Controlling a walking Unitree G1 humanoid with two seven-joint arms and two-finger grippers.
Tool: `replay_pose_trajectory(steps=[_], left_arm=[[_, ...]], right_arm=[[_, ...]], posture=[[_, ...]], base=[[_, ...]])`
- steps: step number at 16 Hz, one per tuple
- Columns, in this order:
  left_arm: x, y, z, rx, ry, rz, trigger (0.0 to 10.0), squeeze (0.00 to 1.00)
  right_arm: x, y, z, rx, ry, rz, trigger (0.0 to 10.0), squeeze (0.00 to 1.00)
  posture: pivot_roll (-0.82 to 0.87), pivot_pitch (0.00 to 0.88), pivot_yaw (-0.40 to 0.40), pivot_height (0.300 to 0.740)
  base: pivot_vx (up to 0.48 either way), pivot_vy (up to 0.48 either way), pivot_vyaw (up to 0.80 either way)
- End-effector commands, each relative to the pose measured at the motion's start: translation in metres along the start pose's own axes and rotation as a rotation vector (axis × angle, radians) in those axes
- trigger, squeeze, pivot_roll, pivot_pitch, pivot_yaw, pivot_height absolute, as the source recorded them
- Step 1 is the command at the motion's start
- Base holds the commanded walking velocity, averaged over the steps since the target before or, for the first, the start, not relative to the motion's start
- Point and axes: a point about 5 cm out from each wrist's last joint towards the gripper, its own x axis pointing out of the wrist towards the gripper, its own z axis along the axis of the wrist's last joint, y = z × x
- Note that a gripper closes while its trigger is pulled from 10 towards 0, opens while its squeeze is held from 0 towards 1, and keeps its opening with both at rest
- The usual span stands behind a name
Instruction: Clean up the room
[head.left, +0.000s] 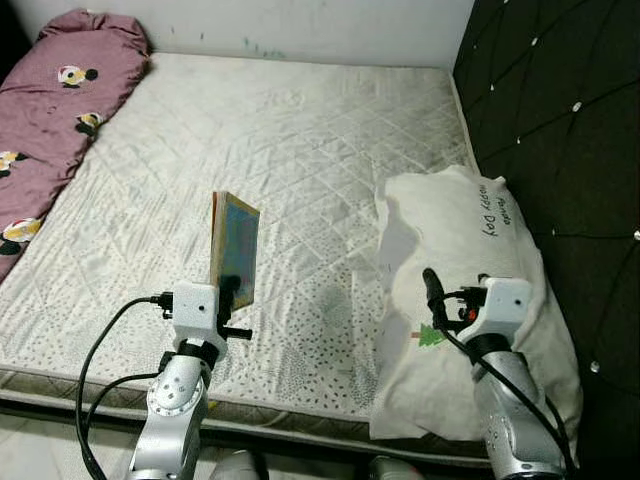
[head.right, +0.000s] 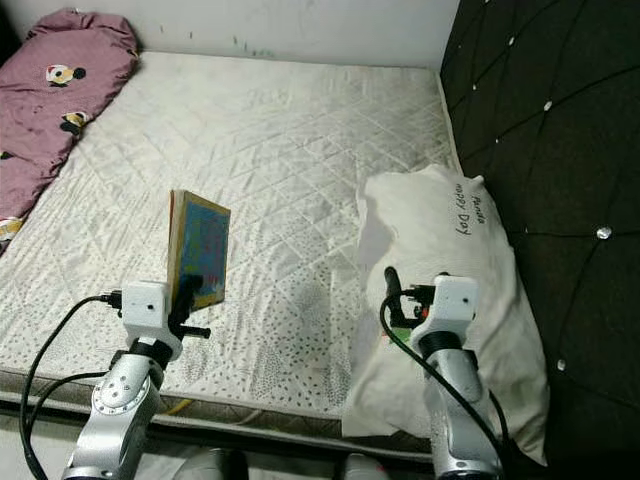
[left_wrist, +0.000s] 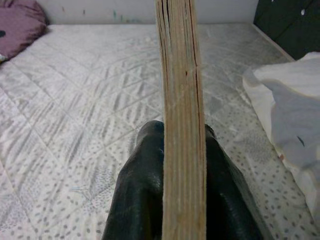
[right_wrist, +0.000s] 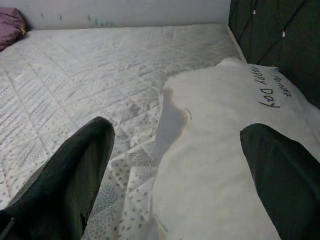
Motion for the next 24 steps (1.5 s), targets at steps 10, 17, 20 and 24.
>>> replay_pose_trajectory(steps=[10, 17, 20, 24], left_arm=[[0.0022, -0.0054, 0.0076, -0.010, -0.043, -0.013, 10.0, 0.00], [0.0036, -0.0074, 0.0085, -0.003, -0.055, -0.010, 10.0, 0.00], [0.0041, -0.0081, 0.0083, 0.000, -0.055, -0.011, 10.0, 0.00], [0.0037, -0.0084, 0.0085, -0.002, -0.058, -0.007, 10.0, 0.00]], right_arm=[[-0.0026, 0.0024, 0.0003, -0.004, 0.003, 0.020, 10.0, 0.00], [-0.0022, 0.0015, 0.0001, -0.009, 0.007, 0.026, 10.0, 0.00], [-0.0021, 0.0017, -0.0001, -0.008, 0.008, 0.029, 10.0, 0.00], [-0.0029, 0.0011, 0.0005, -0.010, 0.008, 0.028, 10.0, 0.00]], posture=[[-0.06, 0.104, 0.015, 0.672], [-0.07, 0.097, 0.011, 0.672], [-0.07, 0.096, 0.008, 0.638], [-0.07, 0.102, 0.004, 0.613]], base=[[0.000, 0.000, 0.00], [0.000, 0.000, 0.00], [0.000, 0.000, 0.00], [0.000, 0.000, 0.00]])
